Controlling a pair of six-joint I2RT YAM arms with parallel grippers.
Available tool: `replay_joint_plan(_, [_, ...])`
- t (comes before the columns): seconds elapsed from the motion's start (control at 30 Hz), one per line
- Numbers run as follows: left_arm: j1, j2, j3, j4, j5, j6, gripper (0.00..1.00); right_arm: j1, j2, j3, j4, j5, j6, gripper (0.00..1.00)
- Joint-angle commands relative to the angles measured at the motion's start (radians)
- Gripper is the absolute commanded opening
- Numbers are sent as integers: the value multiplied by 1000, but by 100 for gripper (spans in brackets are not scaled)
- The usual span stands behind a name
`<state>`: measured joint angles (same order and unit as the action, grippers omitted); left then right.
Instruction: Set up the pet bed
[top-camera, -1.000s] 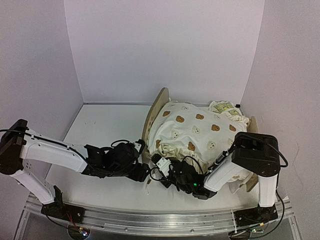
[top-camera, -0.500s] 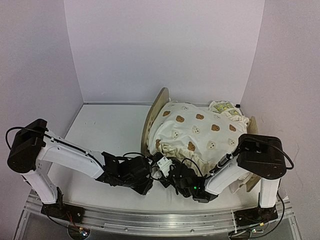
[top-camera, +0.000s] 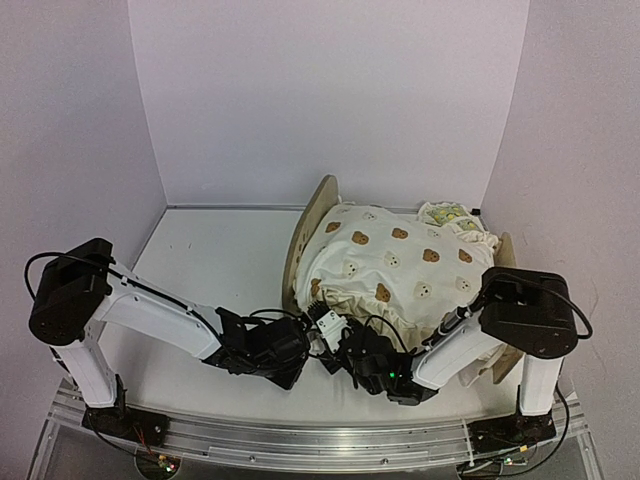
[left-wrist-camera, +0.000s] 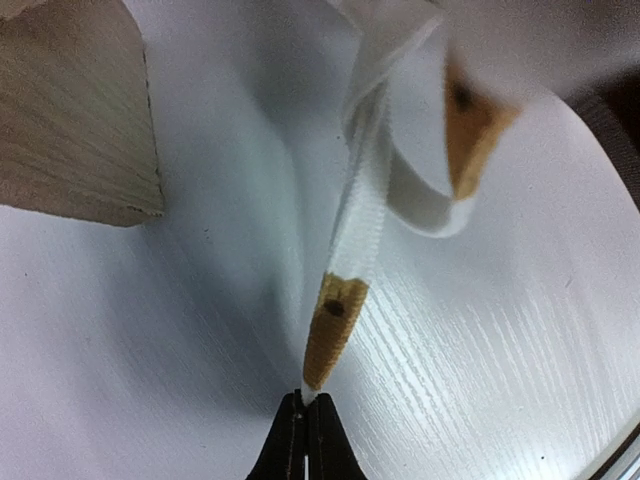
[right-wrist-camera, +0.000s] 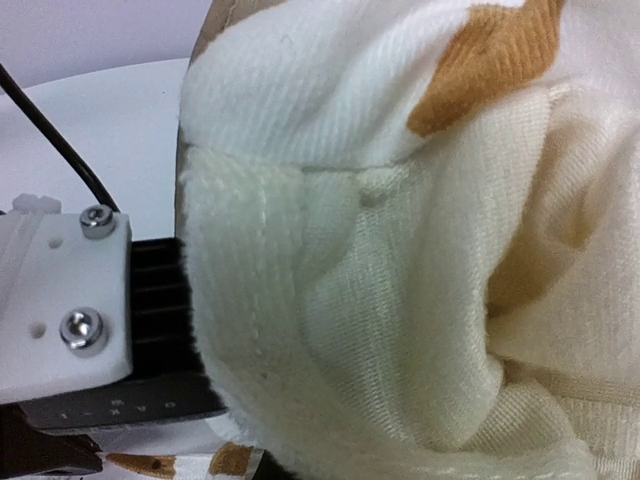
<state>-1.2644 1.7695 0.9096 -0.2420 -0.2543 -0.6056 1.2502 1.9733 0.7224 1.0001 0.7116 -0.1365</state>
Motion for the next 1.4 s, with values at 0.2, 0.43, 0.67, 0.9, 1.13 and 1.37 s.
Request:
replay_joint_plan(0.2, [-9,-151,-81,-33,-89,-77,0,21,-80,-46,-15,26,107,0])
replay_joint_plan(0.43, [-7,-245,-129,-88,-156,-107,0,38,-94,-75,-36,97,112,0])
replay_joint_plan(0.67, [-1,-301,-134,-138,-217,-115,0,41,-159,-118,-93,131,164,0])
replay_joint_plan(0.9, [35,-365,-121,-172,-248,-89,0,56,-199,-133,-170,186,190,0])
replay_joint_plan(1.13, [103,-439,-92,-216,-282,-37,0,61,-250,-148,-346,227,291,0])
replay_joint_plan(1.37, [162,-485,-48,-245,-313,6,0,61,-210,-110,-473,244,381,0])
